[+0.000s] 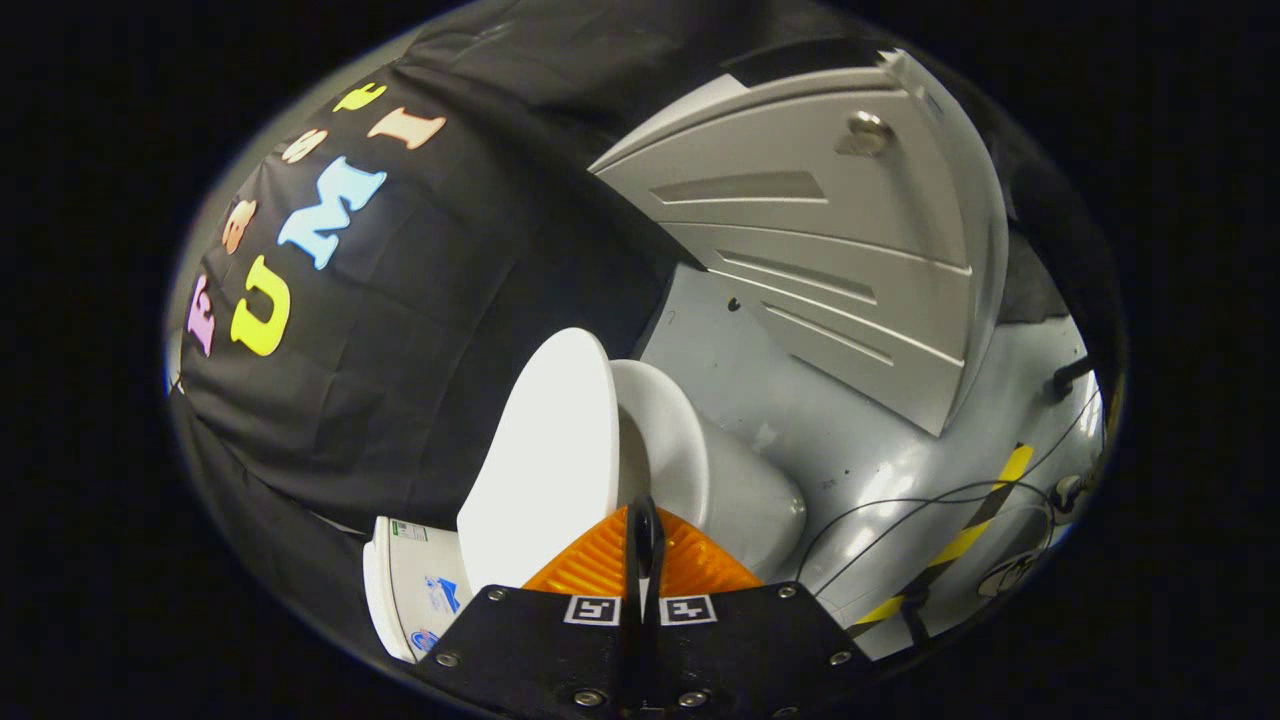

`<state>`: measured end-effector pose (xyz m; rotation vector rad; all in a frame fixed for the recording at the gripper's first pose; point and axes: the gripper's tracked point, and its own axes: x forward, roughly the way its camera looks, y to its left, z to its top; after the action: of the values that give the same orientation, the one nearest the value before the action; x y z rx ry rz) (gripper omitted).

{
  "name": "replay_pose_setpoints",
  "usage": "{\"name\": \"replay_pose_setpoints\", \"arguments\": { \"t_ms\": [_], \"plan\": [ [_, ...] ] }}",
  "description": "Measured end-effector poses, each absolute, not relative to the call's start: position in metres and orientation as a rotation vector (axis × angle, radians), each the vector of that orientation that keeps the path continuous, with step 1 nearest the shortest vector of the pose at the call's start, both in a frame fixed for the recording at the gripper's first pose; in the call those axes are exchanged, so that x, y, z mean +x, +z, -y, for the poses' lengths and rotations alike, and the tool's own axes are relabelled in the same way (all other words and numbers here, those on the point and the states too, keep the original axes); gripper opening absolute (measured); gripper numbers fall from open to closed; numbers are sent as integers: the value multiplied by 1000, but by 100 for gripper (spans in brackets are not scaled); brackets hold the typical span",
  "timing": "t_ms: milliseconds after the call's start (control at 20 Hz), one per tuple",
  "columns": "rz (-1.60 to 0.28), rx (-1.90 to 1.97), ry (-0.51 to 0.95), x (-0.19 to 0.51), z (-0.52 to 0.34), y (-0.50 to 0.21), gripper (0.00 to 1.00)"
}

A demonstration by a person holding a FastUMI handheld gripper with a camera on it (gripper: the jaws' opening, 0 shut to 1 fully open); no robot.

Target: Open the toilet lid.

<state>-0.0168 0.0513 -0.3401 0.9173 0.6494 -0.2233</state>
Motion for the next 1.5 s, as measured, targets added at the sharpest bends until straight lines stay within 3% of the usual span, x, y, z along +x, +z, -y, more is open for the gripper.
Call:
{"name": "replay_pose_setpoints", "arguments": {
  "t_ms": [1500],
  "plan": [
    [-371,509,-114,-13,-122,-171,0]
  ]
}}
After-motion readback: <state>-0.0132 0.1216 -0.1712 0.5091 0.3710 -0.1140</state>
